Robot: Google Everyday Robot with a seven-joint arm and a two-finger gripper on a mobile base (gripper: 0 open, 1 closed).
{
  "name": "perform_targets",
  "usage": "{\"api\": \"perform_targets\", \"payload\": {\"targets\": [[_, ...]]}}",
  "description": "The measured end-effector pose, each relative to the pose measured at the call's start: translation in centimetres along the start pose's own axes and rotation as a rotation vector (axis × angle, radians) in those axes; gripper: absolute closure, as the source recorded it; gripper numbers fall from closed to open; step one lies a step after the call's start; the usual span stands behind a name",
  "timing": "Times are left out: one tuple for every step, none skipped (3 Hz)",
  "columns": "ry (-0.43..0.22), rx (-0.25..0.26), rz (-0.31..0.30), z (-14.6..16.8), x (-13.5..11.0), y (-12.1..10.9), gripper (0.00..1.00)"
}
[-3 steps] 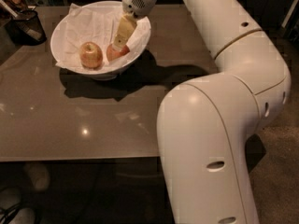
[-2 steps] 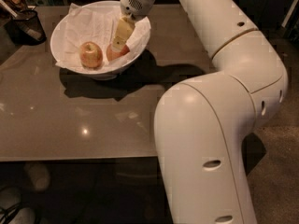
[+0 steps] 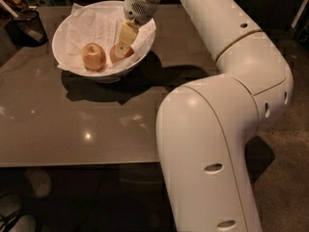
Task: Pick apple from white bowl
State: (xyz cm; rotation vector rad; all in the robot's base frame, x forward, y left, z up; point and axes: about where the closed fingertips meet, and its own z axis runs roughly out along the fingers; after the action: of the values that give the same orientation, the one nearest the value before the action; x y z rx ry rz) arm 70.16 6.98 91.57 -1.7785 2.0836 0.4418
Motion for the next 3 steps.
{"api": "perform_targets", "payload": {"targets": [[0.005,-0.006,0.003,0.4,0.1,0.0,0.33],[0.008,-0.017,0.006,1.1,0.3,-0.1,0.33],[0.008,-0.029,0.007,1.8,0.4,-0.3,0.32]]}}
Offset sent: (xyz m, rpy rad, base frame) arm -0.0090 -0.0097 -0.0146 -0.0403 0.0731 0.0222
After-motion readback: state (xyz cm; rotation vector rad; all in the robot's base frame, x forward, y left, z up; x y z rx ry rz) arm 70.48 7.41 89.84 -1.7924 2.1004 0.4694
